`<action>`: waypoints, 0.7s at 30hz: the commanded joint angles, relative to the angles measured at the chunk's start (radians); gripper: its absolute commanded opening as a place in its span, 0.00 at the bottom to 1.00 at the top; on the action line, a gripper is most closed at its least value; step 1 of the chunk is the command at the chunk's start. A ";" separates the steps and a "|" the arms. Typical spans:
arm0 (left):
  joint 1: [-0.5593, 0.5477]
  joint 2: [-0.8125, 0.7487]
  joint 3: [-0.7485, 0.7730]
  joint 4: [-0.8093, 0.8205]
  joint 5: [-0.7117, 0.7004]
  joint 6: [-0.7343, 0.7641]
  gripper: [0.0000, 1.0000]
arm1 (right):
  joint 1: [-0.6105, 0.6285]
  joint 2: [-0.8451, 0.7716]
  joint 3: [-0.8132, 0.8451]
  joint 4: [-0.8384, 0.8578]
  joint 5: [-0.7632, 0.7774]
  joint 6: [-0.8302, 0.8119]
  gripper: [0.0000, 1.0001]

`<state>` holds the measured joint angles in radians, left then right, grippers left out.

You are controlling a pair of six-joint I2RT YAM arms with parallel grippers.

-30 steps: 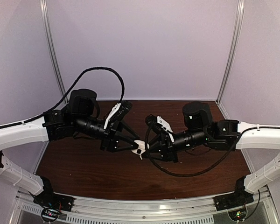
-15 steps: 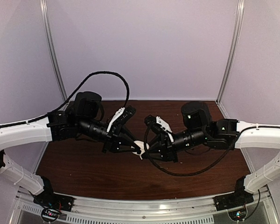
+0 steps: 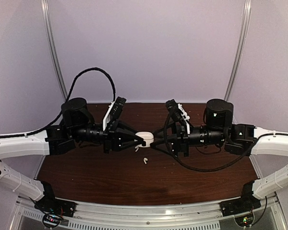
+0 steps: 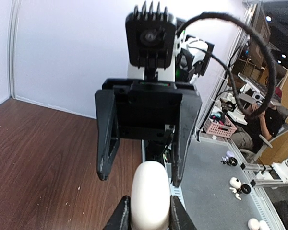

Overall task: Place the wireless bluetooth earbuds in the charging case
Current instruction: Pass from the right arm to the left, then pass from the left arm to the right

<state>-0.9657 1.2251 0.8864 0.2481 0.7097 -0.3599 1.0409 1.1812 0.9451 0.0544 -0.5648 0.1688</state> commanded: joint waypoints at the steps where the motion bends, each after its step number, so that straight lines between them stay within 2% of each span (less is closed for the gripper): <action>1: 0.006 -0.045 -0.060 0.342 -0.077 -0.122 0.03 | -0.007 -0.022 -0.069 0.189 -0.004 0.078 0.59; 3: 0.007 -0.053 -0.080 0.399 -0.097 -0.141 0.03 | -0.007 -0.020 -0.085 0.251 -0.007 0.103 0.58; 8: 0.003 -0.031 -0.072 0.404 -0.107 -0.144 0.02 | -0.007 0.011 -0.078 0.326 -0.010 0.116 0.56; 21: -0.012 0.007 -0.057 0.401 -0.109 -0.141 0.02 | -0.005 0.044 -0.025 0.323 -0.021 0.092 0.52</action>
<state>-0.9684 1.2102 0.8146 0.5865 0.6044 -0.4957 1.0363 1.2224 0.8764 0.3485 -0.5812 0.2691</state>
